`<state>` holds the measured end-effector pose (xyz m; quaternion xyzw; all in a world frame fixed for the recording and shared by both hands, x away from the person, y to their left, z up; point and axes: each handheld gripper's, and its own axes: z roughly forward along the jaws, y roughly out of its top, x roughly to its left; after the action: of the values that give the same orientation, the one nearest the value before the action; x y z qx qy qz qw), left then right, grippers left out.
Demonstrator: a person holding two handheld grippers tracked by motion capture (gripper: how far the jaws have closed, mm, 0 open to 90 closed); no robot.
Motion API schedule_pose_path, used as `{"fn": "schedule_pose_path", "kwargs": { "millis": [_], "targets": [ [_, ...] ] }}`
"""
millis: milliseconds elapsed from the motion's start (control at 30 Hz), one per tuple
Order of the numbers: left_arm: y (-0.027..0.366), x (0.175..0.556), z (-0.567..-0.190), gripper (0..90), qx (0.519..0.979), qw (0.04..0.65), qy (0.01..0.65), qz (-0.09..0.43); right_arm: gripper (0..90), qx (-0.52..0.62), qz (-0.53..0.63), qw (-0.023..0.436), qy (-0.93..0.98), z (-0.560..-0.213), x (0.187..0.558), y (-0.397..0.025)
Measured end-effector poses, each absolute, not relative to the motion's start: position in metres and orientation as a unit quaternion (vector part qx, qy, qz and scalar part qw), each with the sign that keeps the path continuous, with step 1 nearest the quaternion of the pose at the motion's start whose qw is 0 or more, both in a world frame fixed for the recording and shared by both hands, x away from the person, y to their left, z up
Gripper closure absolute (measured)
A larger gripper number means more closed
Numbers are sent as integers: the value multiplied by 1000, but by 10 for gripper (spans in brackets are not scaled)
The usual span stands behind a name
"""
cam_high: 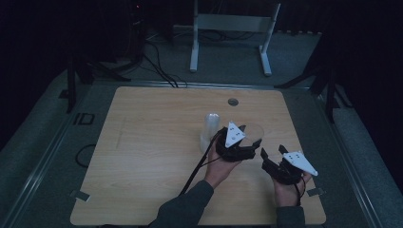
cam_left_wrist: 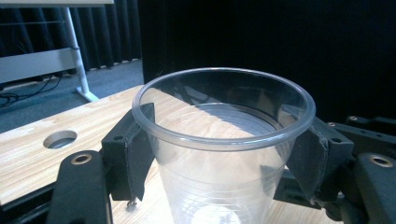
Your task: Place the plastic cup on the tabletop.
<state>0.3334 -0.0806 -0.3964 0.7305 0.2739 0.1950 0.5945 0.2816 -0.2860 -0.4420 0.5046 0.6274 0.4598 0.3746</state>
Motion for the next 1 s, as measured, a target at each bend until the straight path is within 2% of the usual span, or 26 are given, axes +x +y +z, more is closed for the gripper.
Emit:
{"fn": "schedule_pose_path", "kwargs": {
  "millis": [1000],
  "targets": [
    [-63,326,-414,297,728,597,272,199,297,507,457,375,627,-444,281,-287]
  ]
}}
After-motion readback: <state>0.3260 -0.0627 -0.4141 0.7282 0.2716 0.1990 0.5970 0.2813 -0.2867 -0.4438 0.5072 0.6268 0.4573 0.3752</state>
